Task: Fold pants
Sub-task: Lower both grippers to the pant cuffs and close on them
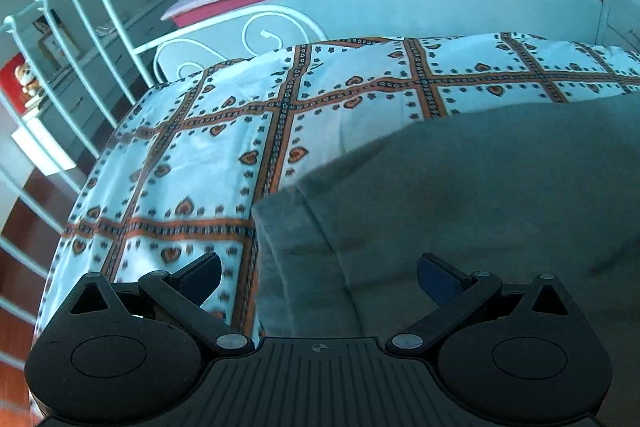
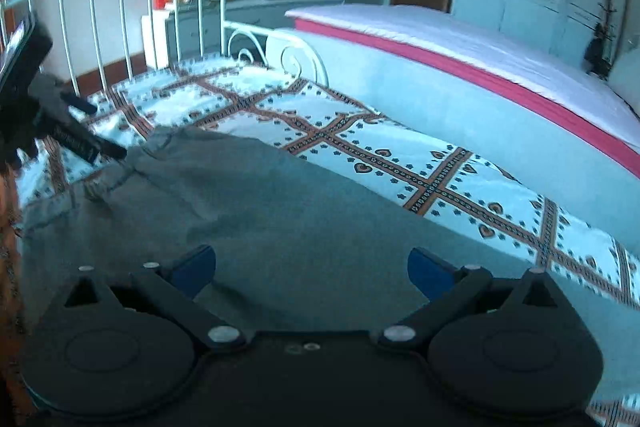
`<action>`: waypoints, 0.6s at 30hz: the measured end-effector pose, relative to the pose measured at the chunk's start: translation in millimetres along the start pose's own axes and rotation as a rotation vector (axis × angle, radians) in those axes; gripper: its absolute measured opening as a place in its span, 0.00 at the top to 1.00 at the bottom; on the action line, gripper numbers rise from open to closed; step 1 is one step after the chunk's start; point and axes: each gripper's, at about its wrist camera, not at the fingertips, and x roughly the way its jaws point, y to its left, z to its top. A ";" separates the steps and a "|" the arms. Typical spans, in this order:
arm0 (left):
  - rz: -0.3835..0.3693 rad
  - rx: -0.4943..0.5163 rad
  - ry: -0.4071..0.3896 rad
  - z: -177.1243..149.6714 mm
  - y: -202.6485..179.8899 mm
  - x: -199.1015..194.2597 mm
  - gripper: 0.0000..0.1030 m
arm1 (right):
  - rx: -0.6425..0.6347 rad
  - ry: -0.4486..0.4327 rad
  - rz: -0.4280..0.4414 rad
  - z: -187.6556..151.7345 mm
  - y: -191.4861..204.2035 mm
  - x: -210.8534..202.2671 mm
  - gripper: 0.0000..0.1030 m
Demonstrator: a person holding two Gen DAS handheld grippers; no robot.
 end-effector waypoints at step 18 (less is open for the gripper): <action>-0.218 0.227 0.045 46.1 30.7 119.4 0.13 | -0.208 0.171 0.161 55.0 -34.7 157.4 0.55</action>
